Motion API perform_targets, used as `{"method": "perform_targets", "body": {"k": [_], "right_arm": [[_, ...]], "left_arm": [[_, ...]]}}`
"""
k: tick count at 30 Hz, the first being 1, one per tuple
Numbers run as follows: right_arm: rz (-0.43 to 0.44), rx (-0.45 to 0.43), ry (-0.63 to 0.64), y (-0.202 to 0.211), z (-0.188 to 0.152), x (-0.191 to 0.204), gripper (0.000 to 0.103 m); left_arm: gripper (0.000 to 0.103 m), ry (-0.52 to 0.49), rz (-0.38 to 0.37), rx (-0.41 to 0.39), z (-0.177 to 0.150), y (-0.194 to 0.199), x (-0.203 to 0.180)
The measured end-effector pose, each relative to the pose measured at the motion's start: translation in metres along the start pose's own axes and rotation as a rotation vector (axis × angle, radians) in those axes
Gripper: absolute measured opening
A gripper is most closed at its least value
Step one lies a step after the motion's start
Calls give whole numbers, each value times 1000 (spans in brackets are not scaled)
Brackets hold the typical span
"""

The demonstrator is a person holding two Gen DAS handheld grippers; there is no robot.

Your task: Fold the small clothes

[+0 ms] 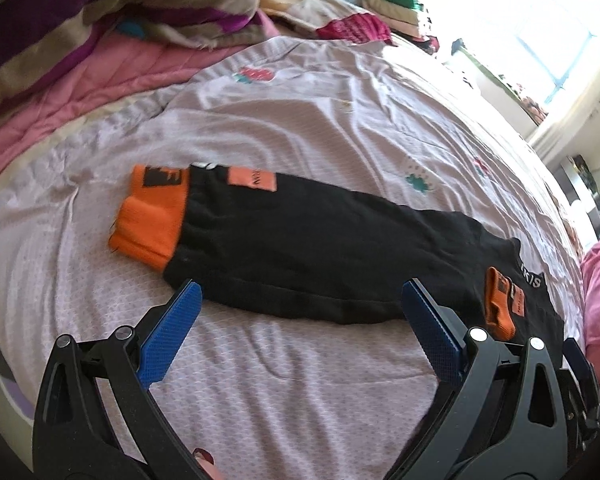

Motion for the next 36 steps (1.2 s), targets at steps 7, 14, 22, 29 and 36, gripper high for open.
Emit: {"method": "perform_targets", "body": {"k": [7, 14, 22, 29, 36], "right_arm": [[0, 14, 19, -12, 6, 12, 98], [10, 46, 49, -30, 7, 25, 98], [19, 60, 40, -37, 8, 30, 98], [-24, 52, 22, -36, 5, 14, 98], [-59, 27, -27, -28, -7, -4, 98]], "left_arm": [[93, 89, -1, 27, 1, -7, 29], [93, 223, -19, 30, 6, -17, 56], [93, 362, -53, -56, 13, -25, 71], [64, 437, -1, -143, 24, -28, 82], [13, 419, -31, -177, 30, -27, 69]]}}
Point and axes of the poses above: each gripper's, at about its wrist camera, not at the fingertips, and y roughly against the way its jaws point, x to its left, z to its top, the point moved 5 cm from there along -y, roughly the way its jaws point, and after that the axes turned 7 degrees about x, right-handed, at the moved point
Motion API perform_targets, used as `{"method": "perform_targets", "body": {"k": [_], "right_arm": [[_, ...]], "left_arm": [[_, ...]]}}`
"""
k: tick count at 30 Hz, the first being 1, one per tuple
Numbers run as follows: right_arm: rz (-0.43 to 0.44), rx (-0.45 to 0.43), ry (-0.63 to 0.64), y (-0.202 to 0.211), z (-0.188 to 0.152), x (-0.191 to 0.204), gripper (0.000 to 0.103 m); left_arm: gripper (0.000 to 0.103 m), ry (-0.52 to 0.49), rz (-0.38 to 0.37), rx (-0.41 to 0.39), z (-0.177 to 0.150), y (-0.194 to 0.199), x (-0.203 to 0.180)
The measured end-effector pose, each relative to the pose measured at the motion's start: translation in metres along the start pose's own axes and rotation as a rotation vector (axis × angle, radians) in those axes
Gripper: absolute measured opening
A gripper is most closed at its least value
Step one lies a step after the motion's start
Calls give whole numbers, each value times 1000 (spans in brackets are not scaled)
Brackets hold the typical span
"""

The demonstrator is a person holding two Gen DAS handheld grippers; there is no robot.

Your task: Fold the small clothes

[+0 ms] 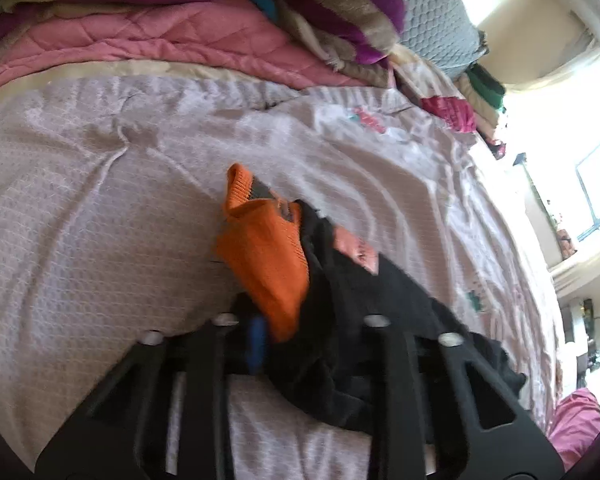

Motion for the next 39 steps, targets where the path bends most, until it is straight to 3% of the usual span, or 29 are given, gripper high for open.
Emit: {"method": "perform_targets", "body": {"k": [9, 19, 24, 39], "right_arm": [[-18, -32, -140, 14, -10, -37, 98], [-82, -62, -248, 27, -20, -71, 98], [-113, -86, -294, 43, -26, -91, 98], [-181, -122, -410, 83, -51, -132, 98]], "left_arm": [[7, -62, -281, -51, 0, 51, -43], [6, -246, -411, -102, -26, 100, -101], [6, -290, -450, -140, -34, 118, -114], [6, -402, -607, -63, -73, 126, -156]]}}
Point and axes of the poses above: each gripper's, at about its wrist camera, not at the fingertips, and y roughly against the way its jaws point, x to its left, z to its top, the point moved 5 cm from there along -y, roughly the way its jaws point, and after that the axes turned 7 degrees about x, right-handed, at the moved point
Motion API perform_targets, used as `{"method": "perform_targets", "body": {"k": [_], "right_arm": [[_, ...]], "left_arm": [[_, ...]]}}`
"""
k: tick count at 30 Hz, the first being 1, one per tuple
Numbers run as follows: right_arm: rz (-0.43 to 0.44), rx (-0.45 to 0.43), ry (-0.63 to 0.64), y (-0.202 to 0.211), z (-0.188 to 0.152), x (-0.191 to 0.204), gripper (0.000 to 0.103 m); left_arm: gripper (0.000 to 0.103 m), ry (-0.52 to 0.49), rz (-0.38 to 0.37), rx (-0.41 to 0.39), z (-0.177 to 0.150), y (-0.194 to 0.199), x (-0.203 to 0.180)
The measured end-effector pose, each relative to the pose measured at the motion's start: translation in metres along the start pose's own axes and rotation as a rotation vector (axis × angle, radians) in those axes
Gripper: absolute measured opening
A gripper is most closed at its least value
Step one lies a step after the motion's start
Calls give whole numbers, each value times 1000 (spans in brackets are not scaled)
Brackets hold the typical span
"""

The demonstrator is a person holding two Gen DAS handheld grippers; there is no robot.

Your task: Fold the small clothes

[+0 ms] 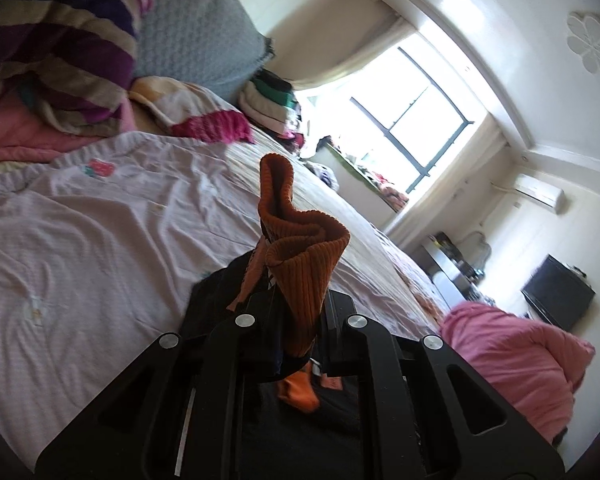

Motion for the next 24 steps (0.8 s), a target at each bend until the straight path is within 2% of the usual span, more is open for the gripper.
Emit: {"method": "perform_targets", "body": {"k": [10, 24], "right_arm": [[-50, -35, -80, 23, 1, -39, 98], [-119, -69, -260, 43, -1, -106, 98]], "left_arm": [[6, -131, -73, 99, -38, -30, -51], [6, -236, -108, 257, -89, -69, -78]]}}
Point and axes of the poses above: each gripper's, at about its wrist camera, not at the fingertips, and y roughly against the way its jaws point, x to its left, z to its top, the point moved 5 cm from there along -y, roughly the way its jaws point, and after that the axes turned 7 degrees about x, right-handed, at the moved point
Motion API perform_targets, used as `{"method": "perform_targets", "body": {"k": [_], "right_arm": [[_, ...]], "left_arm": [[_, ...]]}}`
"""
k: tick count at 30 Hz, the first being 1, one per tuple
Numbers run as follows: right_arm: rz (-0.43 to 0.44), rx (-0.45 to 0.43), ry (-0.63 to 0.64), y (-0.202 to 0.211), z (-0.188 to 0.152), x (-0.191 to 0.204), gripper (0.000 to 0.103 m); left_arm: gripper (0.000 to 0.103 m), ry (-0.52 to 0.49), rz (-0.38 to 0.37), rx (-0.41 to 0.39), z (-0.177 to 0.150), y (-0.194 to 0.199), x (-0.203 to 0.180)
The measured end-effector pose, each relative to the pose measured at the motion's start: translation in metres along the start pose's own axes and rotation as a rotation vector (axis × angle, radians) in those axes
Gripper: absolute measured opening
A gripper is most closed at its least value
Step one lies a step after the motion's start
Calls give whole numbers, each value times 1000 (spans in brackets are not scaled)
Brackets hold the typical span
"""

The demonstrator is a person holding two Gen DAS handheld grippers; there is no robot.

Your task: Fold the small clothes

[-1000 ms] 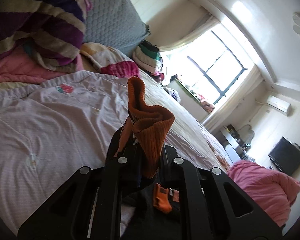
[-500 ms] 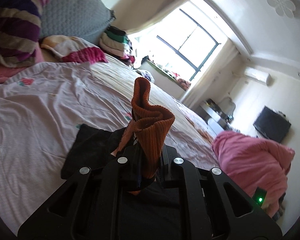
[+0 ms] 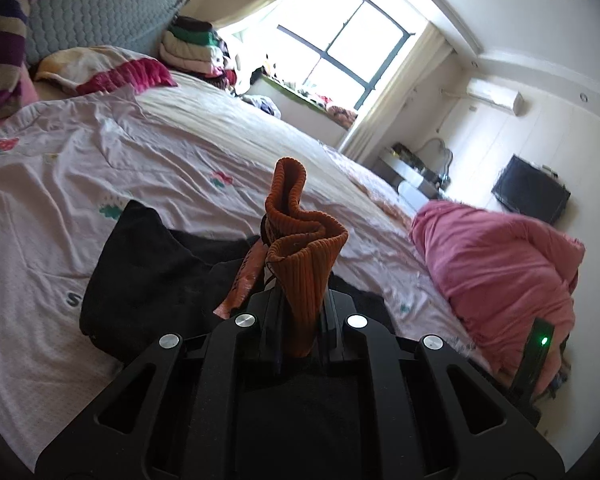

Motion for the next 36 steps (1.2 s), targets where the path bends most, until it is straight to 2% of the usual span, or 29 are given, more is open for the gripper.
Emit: {"method": "perform_targets", "body": {"k": [13, 16, 18, 21, 28, 33, 36], "right_arm": [[-26, 15, -64, -4, 1, -28, 98], [-31, 23, -72, -5, 0, -33, 98], [-31, 28, -80, -6, -1, -36, 98], [-31, 47, -82, -10, -3, -36, 98], [17, 132, -33, -28, -20, -17, 98], [83, 242, 37, -45, -48, 15, 98], [127, 287, 62, -52, -67, 37, 98]], "left_arm": [[6, -97, -15, 171, -40, -52, -22], [9, -107, -25, 202, -47, -58, -25], [21, -113, -38, 226, -49, -60, -28], [35, -117, -40, 233, -49, -60, -29], [58, -72, -20, 228, -40, -53, -17], [88, -54, 82, 187, -26, -43, 3], [93, -20, 151, 172, -18, -39, 21]]}}
Point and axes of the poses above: each gripper's, at about its wrist camera, not at the fingertips, and y roughly against the way its jaws point, x to its left, z to its top, the point moved 5 cm from there along -y, roughly the way its jaws point, and after that the axes turned 7 degrees about x, right-handed, at the moved point
